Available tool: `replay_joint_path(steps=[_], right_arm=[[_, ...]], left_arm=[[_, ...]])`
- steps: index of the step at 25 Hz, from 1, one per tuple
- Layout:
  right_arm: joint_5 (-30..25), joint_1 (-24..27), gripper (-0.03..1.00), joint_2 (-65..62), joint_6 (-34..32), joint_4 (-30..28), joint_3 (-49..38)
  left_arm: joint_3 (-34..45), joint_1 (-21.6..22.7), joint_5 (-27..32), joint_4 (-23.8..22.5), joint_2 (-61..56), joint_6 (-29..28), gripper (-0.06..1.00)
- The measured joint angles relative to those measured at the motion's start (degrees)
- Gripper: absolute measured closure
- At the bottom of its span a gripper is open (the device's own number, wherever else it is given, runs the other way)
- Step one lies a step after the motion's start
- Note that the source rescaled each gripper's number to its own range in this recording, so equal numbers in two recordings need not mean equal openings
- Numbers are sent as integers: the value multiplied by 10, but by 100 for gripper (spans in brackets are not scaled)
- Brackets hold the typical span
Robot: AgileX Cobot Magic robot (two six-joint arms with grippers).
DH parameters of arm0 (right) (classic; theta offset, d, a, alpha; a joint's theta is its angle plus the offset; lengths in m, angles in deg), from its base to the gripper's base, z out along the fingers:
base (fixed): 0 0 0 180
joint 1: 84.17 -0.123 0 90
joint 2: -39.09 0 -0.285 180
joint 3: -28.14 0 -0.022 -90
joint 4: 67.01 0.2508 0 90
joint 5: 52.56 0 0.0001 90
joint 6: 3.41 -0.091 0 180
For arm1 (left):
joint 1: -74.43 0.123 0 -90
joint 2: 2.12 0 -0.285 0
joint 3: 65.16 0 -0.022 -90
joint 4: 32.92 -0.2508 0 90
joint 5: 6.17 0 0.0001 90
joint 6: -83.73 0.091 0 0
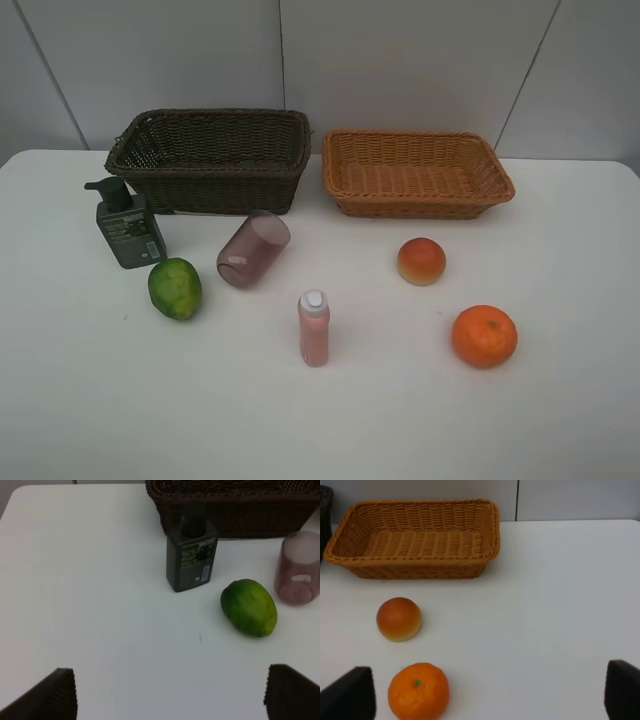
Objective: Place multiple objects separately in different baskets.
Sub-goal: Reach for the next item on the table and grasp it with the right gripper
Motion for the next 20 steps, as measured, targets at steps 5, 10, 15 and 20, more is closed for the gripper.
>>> replay_joint_path(steps=[5,10,15,20], right_arm=[[0,0,-3,0,0,0,0],[0,0,-3,0,0,0,0],[0,0,-3,0,0,0,0],[0,0,-3,0,0,0,0]], left_arm=[[0,0,0,0,0,0,0],[0,0,0,0,0,0,0],[0,0,0,0,0,0,0],[0,0,0,0,0,0,0]])
